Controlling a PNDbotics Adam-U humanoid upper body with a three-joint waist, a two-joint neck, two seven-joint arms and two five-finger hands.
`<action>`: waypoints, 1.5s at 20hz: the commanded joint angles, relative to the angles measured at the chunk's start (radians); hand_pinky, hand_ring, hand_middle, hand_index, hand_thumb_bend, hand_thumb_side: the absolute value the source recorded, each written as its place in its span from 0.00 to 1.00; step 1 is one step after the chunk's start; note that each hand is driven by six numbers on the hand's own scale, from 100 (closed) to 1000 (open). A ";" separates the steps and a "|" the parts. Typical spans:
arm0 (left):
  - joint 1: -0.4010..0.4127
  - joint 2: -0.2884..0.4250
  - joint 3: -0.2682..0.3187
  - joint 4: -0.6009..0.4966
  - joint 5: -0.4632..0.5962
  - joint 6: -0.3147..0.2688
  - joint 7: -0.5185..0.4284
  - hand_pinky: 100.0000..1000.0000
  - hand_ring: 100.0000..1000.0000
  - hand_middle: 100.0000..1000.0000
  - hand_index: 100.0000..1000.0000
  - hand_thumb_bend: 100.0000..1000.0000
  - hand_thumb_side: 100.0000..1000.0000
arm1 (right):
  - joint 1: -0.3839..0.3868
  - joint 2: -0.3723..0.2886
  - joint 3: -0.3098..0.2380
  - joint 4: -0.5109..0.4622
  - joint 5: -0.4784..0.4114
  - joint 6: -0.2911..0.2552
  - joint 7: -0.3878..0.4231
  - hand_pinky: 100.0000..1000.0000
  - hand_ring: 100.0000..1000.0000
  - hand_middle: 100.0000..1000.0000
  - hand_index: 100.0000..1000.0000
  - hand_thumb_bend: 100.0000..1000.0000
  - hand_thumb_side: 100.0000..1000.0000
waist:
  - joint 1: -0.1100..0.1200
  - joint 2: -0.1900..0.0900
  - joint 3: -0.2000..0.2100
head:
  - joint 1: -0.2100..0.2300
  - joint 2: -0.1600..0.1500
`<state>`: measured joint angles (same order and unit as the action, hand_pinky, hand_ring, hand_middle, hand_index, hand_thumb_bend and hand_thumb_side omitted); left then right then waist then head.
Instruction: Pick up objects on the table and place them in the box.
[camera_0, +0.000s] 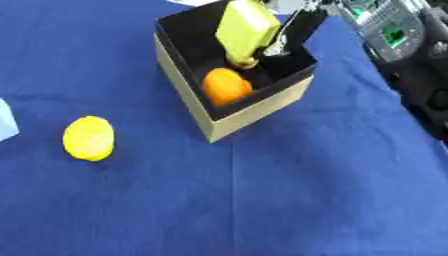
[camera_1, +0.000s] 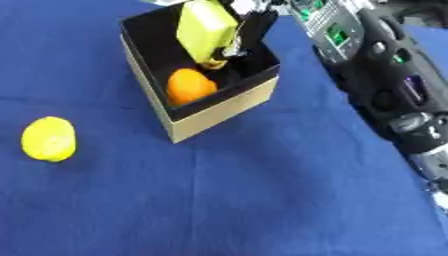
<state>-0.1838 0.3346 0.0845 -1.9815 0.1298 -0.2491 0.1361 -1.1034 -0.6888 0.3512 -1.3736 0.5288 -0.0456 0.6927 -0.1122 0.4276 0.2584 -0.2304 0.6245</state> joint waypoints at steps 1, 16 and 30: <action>-0.005 0.015 0.004 -0.019 0.003 -0.001 -0.005 0.73 0.69 0.61 0.81 0.19 0.61 | -0.014 -0.013 -0.002 -0.002 0.017 -0.017 0.025 0.87 0.90 0.84 0.86 0.49 0.14 | 0.008 -0.023 0.000 | -0.001 -0.004; 0.003 0.034 0.009 -0.019 0.010 0.000 -0.001 0.73 0.69 0.61 0.81 0.20 0.59 | 0.035 -0.084 -0.061 -0.123 -0.073 0.031 -0.050 0.83 0.84 0.76 0.81 0.39 0.14 | 0.022 -0.070 -0.039 | 0.040 0.030; -0.009 0.502 -0.037 -0.019 -0.193 0.093 -0.021 0.76 0.72 0.65 0.83 0.28 0.55 | 0.548 -0.461 -0.309 -0.626 -0.307 0.021 -0.303 0.83 0.82 0.75 0.79 0.32 0.16 | 0.077 -0.094 -0.139 | 0.134 0.073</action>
<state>-0.1883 0.7544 0.0449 -1.9822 -0.0348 -0.1780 0.1182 -0.5499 -1.1002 0.0809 -1.9801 0.2350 -0.0064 0.4218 -0.0357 0.3575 0.1171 -0.1031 0.6906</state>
